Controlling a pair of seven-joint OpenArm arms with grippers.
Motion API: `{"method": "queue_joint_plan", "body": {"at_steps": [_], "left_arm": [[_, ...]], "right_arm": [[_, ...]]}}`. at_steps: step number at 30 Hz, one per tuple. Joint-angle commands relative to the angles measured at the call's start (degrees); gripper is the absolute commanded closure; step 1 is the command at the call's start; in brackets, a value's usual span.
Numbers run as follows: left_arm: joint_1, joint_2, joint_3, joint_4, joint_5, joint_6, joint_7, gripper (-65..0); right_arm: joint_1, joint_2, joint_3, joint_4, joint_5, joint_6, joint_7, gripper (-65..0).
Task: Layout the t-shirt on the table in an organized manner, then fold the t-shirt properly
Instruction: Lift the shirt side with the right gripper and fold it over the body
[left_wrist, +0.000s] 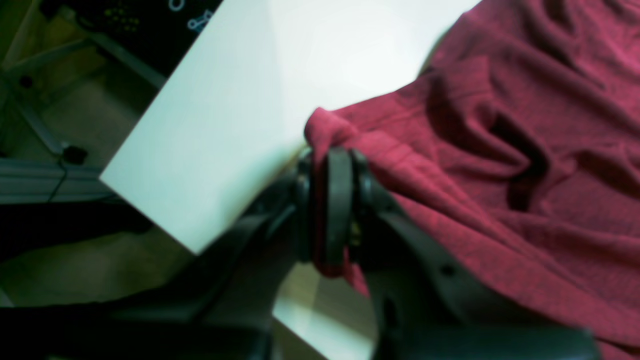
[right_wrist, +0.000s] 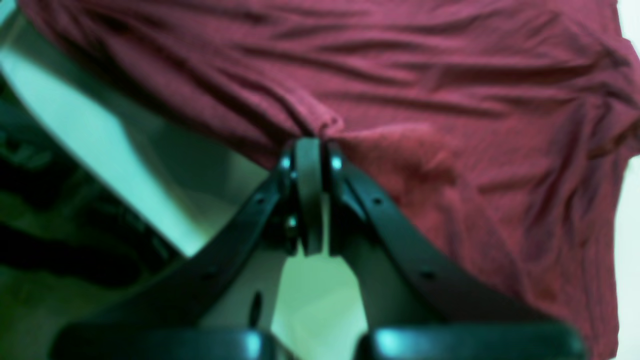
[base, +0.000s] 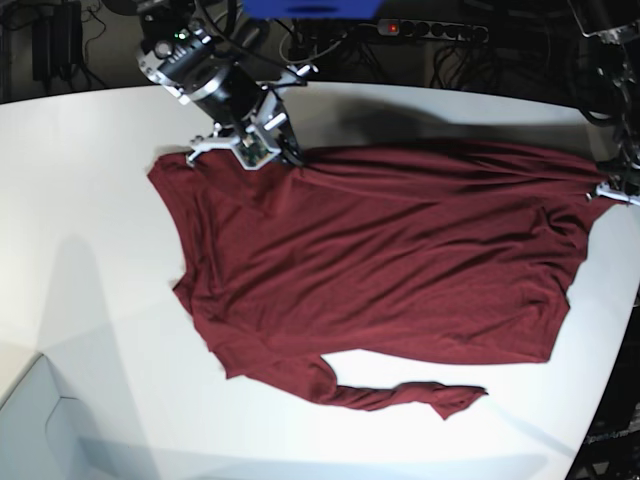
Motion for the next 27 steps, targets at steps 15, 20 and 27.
{"method": "queue_joint_plan", "body": {"at_steps": [15,20,27], "left_arm": [[-10.3,-1.7,6.1,-4.0,0.6,0.1,-1.5,-3.2],[-13.9,-3.5,6.9,-12.2,0.5,0.1,-1.7,-3.2],[-17.0,-3.8,6.9,-17.0,0.5,0.1,-4.6,-3.2]], "right_arm": [[9.2,-0.2,0.0,-5.4,0.7,0.3,1.0,0.0],[10.7,-0.2,2.2,-7.5,0.7,0.3,1.0,0.0],[12.4,-0.2,5.6,-8.3,0.7,0.3,1.0,0.0]]}}
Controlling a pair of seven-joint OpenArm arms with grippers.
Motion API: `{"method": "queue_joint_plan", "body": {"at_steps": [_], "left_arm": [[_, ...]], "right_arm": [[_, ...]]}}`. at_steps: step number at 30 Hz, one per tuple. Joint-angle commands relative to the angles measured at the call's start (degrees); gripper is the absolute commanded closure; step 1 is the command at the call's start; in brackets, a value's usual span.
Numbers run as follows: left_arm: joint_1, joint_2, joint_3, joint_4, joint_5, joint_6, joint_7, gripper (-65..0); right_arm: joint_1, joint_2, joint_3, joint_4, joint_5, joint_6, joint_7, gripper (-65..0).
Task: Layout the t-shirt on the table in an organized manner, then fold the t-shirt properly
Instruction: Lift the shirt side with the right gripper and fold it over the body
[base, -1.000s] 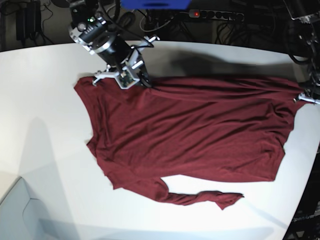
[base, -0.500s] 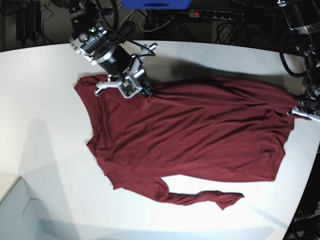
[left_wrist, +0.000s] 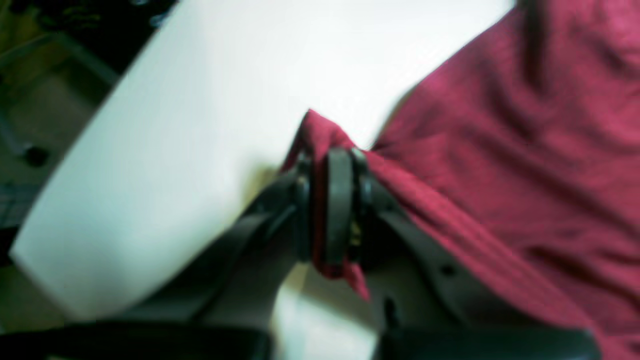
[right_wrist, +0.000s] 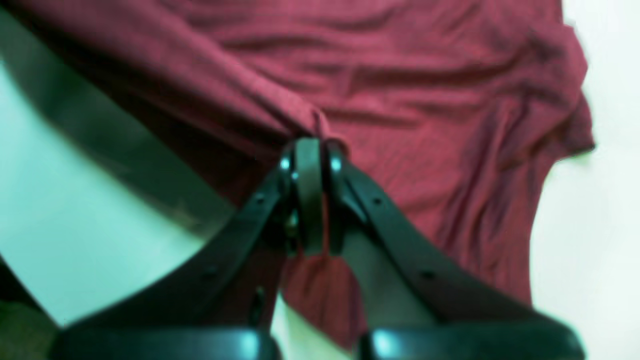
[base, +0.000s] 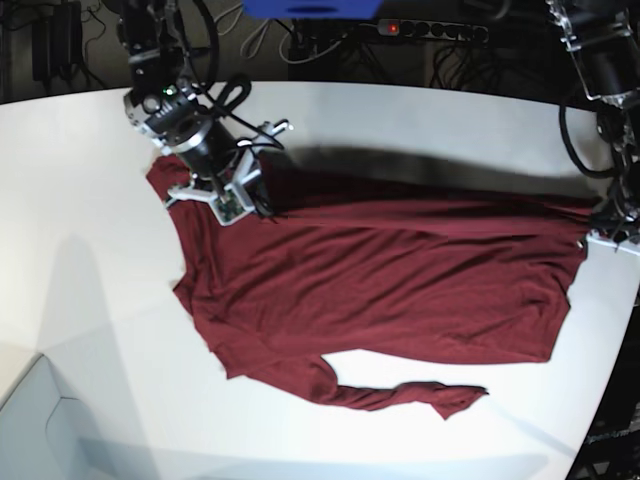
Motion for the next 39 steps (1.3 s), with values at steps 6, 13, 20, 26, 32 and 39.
{"method": "queue_joint_plan", "body": {"at_steps": [6,13,20,26,32,39], "left_arm": [[-2.2,-1.3,-0.3,0.3,0.6,0.1,-1.9,-3.2],[-5.0,-1.5,5.7,0.2,0.6,0.1,-1.9,-3.2],[-8.6,-1.4,6.0,-2.8,0.7,0.1,-2.0,-3.2],[-9.9,-1.6,6.1,-6.0,0.7,0.1,-6.2,-3.2],[-11.0,-1.3,6.1,-9.0,0.7,0.1,-8.7,-3.3],[-12.1,-1.1,6.1,-11.0,0.7,0.1,-9.6,-3.3]], "right_arm": [[1.1,-0.1,0.1,-0.4,0.4,0.3,1.8,0.0],[4.0,-0.1,0.0,-4.7,0.4,0.3,1.6,0.0],[6.6,-0.1,0.1,-6.7,0.4,0.3,1.7,0.0],[9.1,0.0,0.1,-7.5,0.4,0.3,1.6,0.0],[11.8,0.1,0.1,-11.0,0.4,0.3,1.6,0.0],[13.5,0.1,0.1,-13.1,0.4,0.3,1.8,0.0]]}}
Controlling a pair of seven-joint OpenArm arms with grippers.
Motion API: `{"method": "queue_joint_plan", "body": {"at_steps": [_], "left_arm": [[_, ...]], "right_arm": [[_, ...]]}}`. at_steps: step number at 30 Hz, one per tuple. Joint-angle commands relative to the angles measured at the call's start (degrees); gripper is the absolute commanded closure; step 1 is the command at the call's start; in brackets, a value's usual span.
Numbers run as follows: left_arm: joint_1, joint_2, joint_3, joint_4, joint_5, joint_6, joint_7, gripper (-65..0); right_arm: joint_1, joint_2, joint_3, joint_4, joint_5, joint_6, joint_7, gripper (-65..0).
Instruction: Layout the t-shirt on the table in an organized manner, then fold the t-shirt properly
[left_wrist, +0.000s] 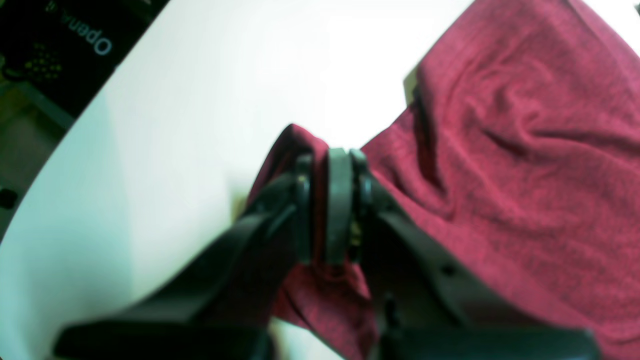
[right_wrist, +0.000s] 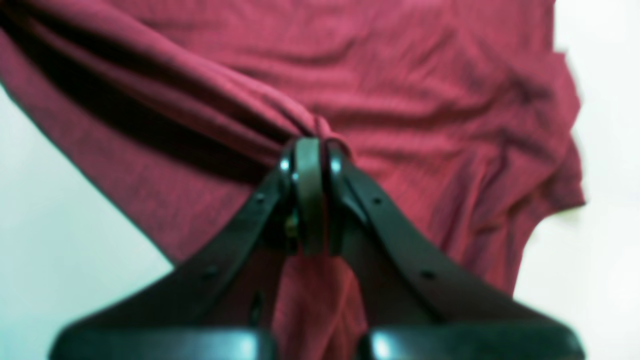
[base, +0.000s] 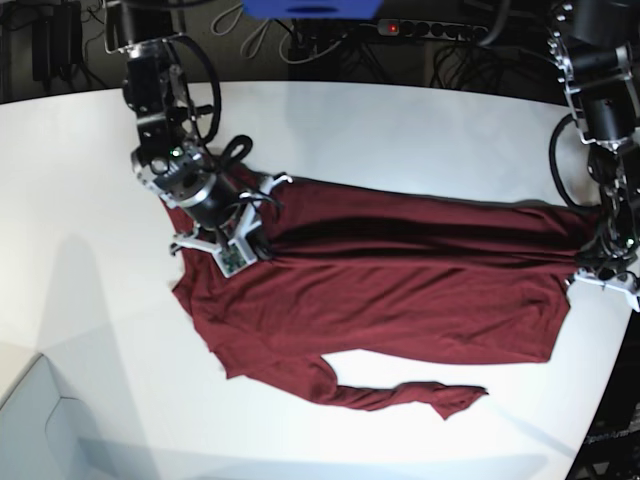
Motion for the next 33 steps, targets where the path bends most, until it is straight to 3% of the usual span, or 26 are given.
{"method": "queue_joint_plan", "body": {"at_steps": [1,16,25,29,33], "left_arm": [[-1.4,-1.3,-0.3,0.9,0.3,0.1,-1.4,-3.4],[-1.5,-0.3,-0.3,0.9,0.3,0.1,-1.5,-4.6],[-1.5,-0.6,-0.6,1.0,0.2,0.2,-1.5,-34.0],[-1.5,-0.6,-0.9,2.0,0.1,0.1,-1.6,-41.9],[-0.5,-0.4,-0.9,5.9,0.1,0.1,-1.4,-42.3]], "right_arm": [[1.2,0.0,0.2,0.1,0.3,0.3,0.9,0.0],[3.3,0.1,0.2,-3.3,0.3,0.3,0.7,-0.2],[3.3,0.1,0.2,-0.9,0.0,0.3,-2.2,-27.9],[0.4,0.6,2.5,4.2,0.0,0.3,-3.3,-33.1],[-3.6,0.6,4.5,9.5,0.0,0.3,-3.3,-33.4]]}}
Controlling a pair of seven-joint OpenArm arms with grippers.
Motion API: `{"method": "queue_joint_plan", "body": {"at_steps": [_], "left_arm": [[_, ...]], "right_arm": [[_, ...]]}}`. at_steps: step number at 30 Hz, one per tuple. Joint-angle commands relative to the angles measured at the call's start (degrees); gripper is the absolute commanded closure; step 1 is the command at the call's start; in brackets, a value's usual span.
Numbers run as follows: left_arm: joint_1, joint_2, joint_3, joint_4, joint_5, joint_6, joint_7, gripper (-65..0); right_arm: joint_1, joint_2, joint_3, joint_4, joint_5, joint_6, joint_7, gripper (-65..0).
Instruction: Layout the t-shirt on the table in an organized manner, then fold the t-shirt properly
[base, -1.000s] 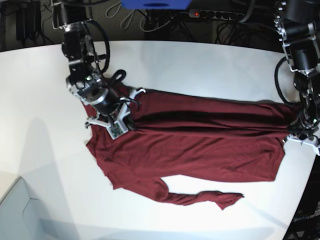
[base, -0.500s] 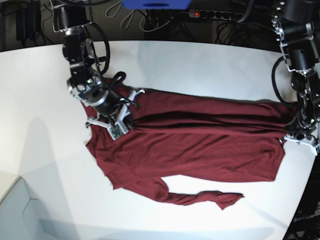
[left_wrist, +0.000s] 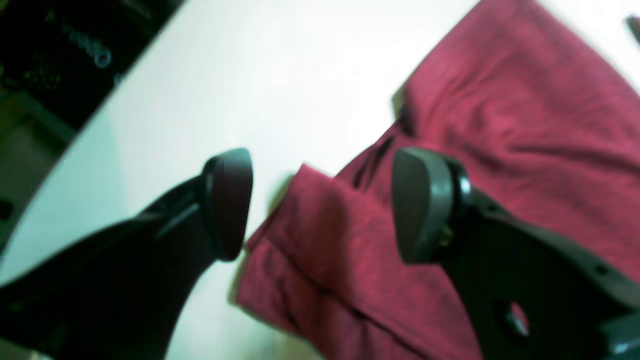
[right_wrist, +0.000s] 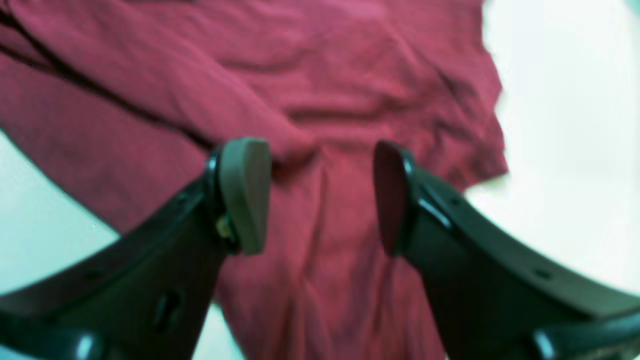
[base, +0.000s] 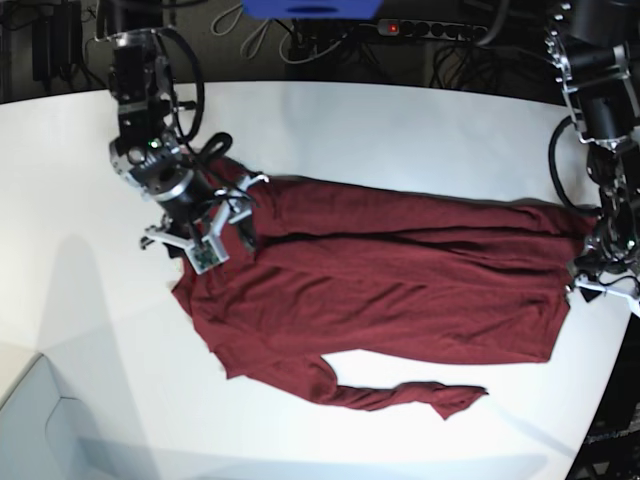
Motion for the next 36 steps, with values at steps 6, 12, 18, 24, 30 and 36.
{"method": "queue_joint_plan", "body": {"at_steps": [6,12,18,24,30,36], "left_arm": [[6.5,-0.7,-0.3,8.4,-0.1,-0.1,-1.3,-42.2],[12.9,-0.7,-0.3,8.2,-0.2,-0.2,-3.8,-42.2],[13.6,-0.7,0.2,3.8,-0.3,-0.2,-11.9,-42.2],[11.7,-0.7,0.2,-0.9,0.0,-0.2,-12.4,-42.3],[10.0,-0.7,0.2,-4.1,0.0,-2.8,-12.5,-42.3],[9.6,-0.6,0.2,-4.4,0.0,-10.1,-12.5,-42.1]], "right_arm": [[-5.4,0.2,1.9,5.5,0.9,0.4,1.9,-33.3],[-8.9,0.1,4.2,5.4,0.9,0.4,1.9,-33.3],[-9.2,0.1,4.5,5.3,1.2,0.4,1.7,-33.3],[-9.2,0.1,4.6,5.4,1.2,0.4,1.6,-33.3],[-10.2,0.1,4.6,5.3,1.2,0.4,1.9,-33.3],[-10.4,0.1,4.6,5.3,1.2,0.4,1.5,-33.3]]}}
